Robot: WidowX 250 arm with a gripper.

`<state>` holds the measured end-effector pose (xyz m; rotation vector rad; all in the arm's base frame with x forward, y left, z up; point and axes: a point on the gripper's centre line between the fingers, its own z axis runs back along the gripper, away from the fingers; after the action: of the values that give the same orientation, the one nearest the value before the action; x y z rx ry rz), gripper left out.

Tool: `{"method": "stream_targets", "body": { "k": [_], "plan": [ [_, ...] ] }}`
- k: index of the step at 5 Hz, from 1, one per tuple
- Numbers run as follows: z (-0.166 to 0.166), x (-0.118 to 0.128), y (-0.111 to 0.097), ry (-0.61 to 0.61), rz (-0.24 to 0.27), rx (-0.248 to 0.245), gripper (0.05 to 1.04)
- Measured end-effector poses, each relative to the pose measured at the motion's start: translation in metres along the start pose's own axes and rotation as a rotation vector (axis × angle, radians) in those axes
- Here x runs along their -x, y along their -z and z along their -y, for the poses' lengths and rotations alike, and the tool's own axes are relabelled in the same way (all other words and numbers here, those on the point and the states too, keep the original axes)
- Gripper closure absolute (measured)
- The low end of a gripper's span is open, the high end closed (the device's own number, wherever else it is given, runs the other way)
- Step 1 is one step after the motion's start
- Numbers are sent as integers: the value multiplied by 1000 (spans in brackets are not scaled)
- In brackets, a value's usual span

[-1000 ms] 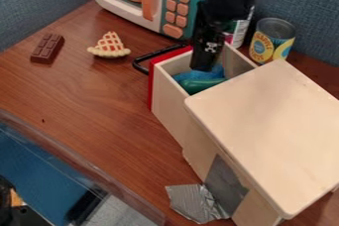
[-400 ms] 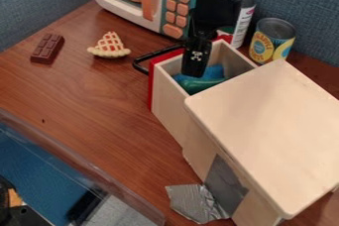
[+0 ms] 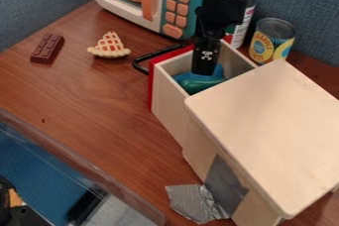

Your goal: Put the cucumber on the left side of the table

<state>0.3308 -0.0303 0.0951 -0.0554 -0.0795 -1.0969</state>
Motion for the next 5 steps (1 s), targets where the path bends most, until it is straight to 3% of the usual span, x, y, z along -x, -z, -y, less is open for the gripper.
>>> {"method": "stream_targets", "body": {
  "k": [1,2,5],
  "plan": [
    [0,-8,1,2,7,-13,83],
    [8,-14,10,27,-2,3,83],
    [13,-11,21,17,-13,-3,85]
  ]
}}
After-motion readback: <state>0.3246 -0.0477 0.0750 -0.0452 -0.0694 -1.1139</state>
